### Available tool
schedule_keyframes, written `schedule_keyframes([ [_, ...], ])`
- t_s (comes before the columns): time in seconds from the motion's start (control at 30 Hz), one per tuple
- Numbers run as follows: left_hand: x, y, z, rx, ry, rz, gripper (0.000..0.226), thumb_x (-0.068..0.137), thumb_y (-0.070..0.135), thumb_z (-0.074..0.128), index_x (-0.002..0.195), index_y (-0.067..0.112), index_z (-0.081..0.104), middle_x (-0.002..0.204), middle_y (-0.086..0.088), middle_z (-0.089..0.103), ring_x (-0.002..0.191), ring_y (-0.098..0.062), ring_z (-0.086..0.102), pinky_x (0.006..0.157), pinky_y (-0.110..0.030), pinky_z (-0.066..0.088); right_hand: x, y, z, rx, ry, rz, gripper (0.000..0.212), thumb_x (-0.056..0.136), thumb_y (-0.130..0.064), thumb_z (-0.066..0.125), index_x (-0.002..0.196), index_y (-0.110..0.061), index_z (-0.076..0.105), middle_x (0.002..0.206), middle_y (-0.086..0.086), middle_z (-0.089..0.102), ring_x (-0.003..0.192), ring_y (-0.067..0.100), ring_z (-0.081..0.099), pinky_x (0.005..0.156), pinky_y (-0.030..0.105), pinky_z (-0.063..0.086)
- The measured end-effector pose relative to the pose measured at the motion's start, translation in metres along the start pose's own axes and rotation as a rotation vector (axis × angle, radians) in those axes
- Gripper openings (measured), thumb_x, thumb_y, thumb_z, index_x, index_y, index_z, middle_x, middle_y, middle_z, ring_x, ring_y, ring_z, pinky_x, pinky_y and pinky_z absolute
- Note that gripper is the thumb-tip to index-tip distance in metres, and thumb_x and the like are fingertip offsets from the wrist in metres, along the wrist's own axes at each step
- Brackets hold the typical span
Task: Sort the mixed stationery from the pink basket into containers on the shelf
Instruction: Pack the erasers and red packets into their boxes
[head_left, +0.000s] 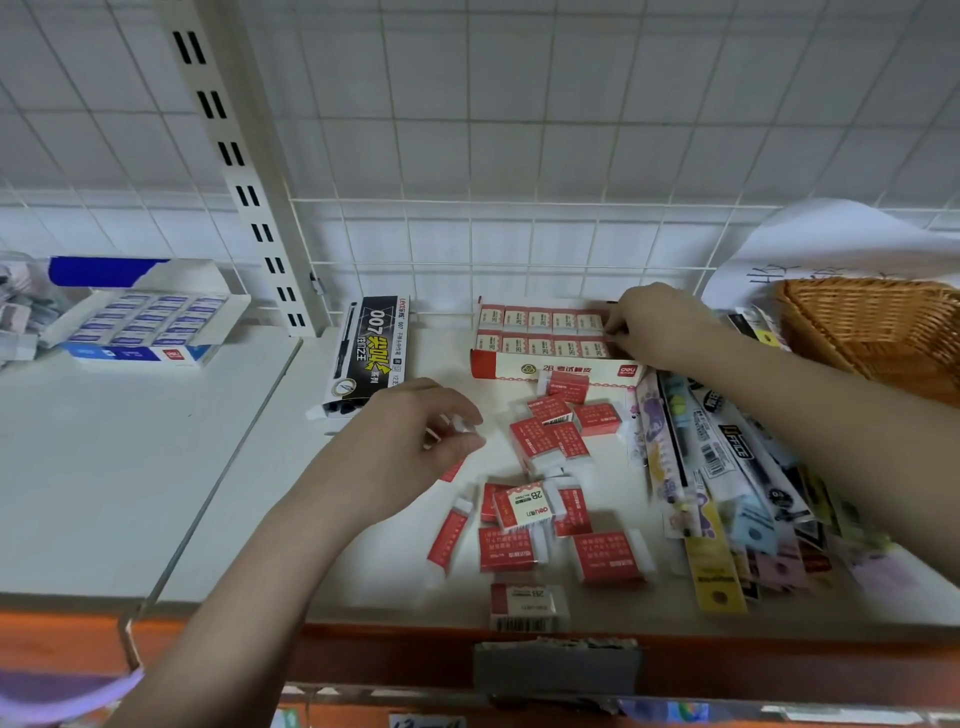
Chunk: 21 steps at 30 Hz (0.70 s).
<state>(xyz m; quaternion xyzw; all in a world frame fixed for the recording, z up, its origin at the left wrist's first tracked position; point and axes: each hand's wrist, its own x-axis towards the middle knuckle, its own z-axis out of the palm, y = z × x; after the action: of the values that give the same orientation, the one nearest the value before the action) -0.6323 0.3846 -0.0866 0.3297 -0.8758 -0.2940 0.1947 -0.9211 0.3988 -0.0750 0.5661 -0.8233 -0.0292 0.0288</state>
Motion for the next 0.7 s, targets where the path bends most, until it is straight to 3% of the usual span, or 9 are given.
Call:
schedule_keyframes([
  [0.1,0.008,-0.001,0.0,-0.017,0.042,0.004,0.018,0.082,0.02,0.071,0.093,0.032,0.064,0.096,0.004,0.061,0.081,-0.004,0.063,0.076,-0.013,0.049,-0.035,-0.013,-0.016,0.118,0.137,-0.067,0.021,0.091,-0.019,0.054,0.105,-0.018,0.069,0.103,0.004,0.068,0.093,0.023,0.061,0.073,0.029,0.045],
  [0.2,0.02,0.004,-0.002,-0.055,0.05,-0.006,0.015,0.081,0.023,0.072,0.094,0.029,0.068,0.094,0.005,0.061,0.079,0.003,0.061,0.074,-0.003,0.043,-0.075,-0.025,-0.028,0.318,-0.097,-0.21,0.016,0.087,-0.025,0.063,0.1,-0.019,0.071,0.093,-0.01,0.065,0.082,0.006,0.059,0.072,0.017,0.044],
  [0.27,0.029,0.008,-0.003,-0.121,0.052,-0.012,0.014,0.078,0.024,0.074,0.081,0.033,0.063,0.087,0.007,0.062,0.073,0.002,0.059,0.068,-0.005,0.041,-0.086,-0.029,-0.02,0.233,-0.253,-0.276,0.027,0.086,-0.027,0.065,0.111,-0.018,0.066,0.107,-0.007,0.065,0.093,0.011,0.06,0.084,0.024,0.049],
  [0.3,0.034,0.01,-0.004,-0.15,0.059,-0.013,0.016,0.077,0.024,0.075,0.075,0.032,0.061,0.082,0.006,0.061,0.067,-0.002,0.056,0.064,-0.008,0.041,-0.086,-0.03,-0.013,0.194,-0.25,-0.275,0.032,0.086,-0.026,0.064,0.117,-0.019,0.063,0.114,-0.005,0.063,0.099,0.014,0.059,0.088,0.029,0.049],
  [0.43,0.052,0.017,-0.004,-0.227,0.056,-0.066,0.019,0.079,0.025,0.072,0.07,0.02,0.057,0.079,-0.017,0.06,0.048,-0.003,0.05,0.045,-0.013,0.039,-0.089,-0.032,-0.001,0.24,-0.111,-0.2,0.029,0.088,-0.022,0.063,0.116,-0.018,0.059,0.116,-0.002,0.063,0.102,0.017,0.059,0.093,0.031,0.047],
  [0.5,0.062,0.02,-0.005,-0.199,0.051,-0.063,0.016,0.082,0.027,0.069,0.072,0.02,0.058,0.088,-0.02,0.065,0.055,-0.004,0.058,0.059,-0.023,0.05,-0.095,-0.031,0.0,0.258,-0.098,-0.181,0.04,0.089,-0.022,0.062,0.128,-0.019,0.051,0.12,-0.001,0.062,0.106,0.017,0.059,0.094,0.031,0.046],
  [0.57,0.074,0.022,-0.006,-0.149,0.048,-0.037,0.014,0.083,0.026,0.069,0.075,0.023,0.059,0.09,-0.014,0.067,0.071,-0.015,0.064,0.072,-0.025,0.052,-0.106,-0.027,-0.003,0.298,-0.055,-0.156,0.057,0.086,-0.02,0.063,0.139,-0.024,0.041,0.125,-0.002,0.059,0.11,0.018,0.056,0.093,0.03,0.046],
  [0.63,0.087,0.026,-0.005,-0.077,0.047,0.008,0.01,0.083,0.026,0.071,0.081,0.023,0.061,0.084,-0.001,0.064,0.075,-0.014,0.06,0.061,-0.009,0.044,-0.122,-0.023,-0.007,0.412,0.04,-0.12,0.059,0.082,-0.019,0.065,0.136,-0.03,0.044,0.123,-0.004,0.056,0.107,0.014,0.055,0.089,0.027,0.046],
  [0.7,0.101,0.034,0.002,-0.03,0.058,0.056,0.013,0.081,0.028,0.073,0.088,0.021,0.064,0.081,0.009,0.059,0.072,-0.009,0.057,0.055,-0.005,0.04,-0.138,-0.018,-0.009,0.585,0.153,-0.096,0.045,0.08,-0.017,0.068,0.12,-0.034,0.055,0.106,-0.016,0.058,0.093,-0.005,0.055,0.079,0.014,0.042],
])
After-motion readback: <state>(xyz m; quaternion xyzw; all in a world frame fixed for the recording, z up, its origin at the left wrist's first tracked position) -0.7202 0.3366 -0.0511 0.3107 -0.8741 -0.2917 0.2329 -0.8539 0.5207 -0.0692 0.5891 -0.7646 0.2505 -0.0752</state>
